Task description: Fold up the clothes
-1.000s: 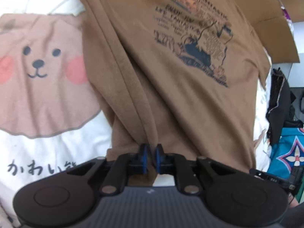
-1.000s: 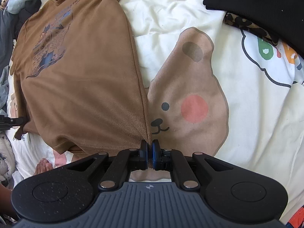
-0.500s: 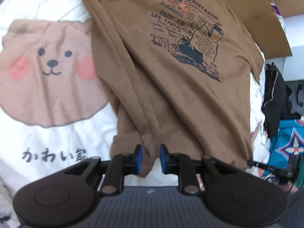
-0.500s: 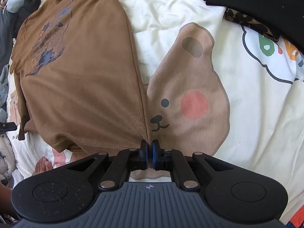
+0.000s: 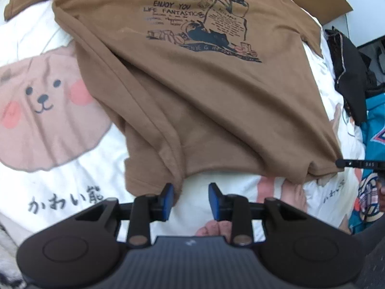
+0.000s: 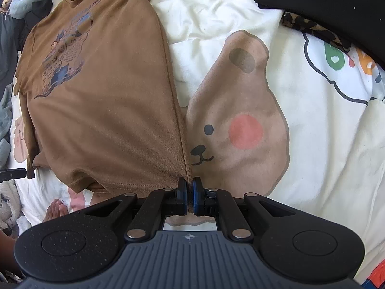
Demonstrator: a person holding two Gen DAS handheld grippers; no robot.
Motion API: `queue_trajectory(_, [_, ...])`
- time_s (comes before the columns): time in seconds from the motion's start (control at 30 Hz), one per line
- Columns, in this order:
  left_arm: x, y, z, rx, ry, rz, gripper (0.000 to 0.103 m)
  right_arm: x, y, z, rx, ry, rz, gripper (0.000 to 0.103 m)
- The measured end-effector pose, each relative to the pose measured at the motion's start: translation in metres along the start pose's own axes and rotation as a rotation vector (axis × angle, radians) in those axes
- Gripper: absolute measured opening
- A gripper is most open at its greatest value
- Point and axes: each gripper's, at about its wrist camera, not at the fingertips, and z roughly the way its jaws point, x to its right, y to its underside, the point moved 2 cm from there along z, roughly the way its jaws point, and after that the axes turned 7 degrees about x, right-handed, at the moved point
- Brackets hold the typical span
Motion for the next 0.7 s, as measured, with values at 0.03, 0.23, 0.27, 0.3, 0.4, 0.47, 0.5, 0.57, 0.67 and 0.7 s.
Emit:
queue_trajectory(0.03, [-0.002,0.001,0.002,0.001,-0.002,-0.004,0.033,0.000,0.001,0.000,-0.001,-0.001,0.001,0.002])
queue_trajectory(0.23, [-0.020,0.007,0.021,-0.005,-0.024,-0.060,0.033,0.001,0.002,0.000,-0.005,-0.002,0.006,0.002])
queue_trajectory(0.27, [-0.023,0.008,0.024,-0.007,-0.028,-0.071,0.034,0.001,0.002,0.000,-0.006,-0.002,0.005,0.002])
queue_trajectory(0.3, [-0.025,0.010,0.027,-0.008,-0.034,-0.078,0.034,0.001,0.002,0.000,-0.007,-0.002,0.004,0.002])
queue_trajectory(0.4, [-0.031,0.014,0.033,-0.006,-0.048,-0.093,0.036,0.001,0.003,0.000,-0.009,-0.002,0.003,0.002])
queue_trajectory(0.47, [-0.033,0.016,0.035,0.002,-0.046,-0.109,0.039,0.001,0.003,0.000,-0.010,-0.003,0.004,0.002])
queue_trajectory(0.5, [-0.034,0.016,0.034,0.009,-0.040,-0.121,0.041,0.001,0.003,0.001,-0.010,-0.003,0.005,0.002])
queue_trajectory(0.57, [-0.033,0.017,0.034,0.022,-0.034,-0.139,0.048,0.001,0.004,0.001,-0.011,-0.004,0.005,0.002])
queue_trajectory(0.67, [-0.029,0.016,0.034,0.037,-0.041,-0.149,0.051,0.001,0.004,0.001,-0.012,-0.004,0.006,0.002])
queue_trajectory(0.7, [-0.027,0.015,0.034,0.041,-0.047,-0.145,0.052,0.001,0.004,0.001,-0.012,-0.003,0.006,0.002])
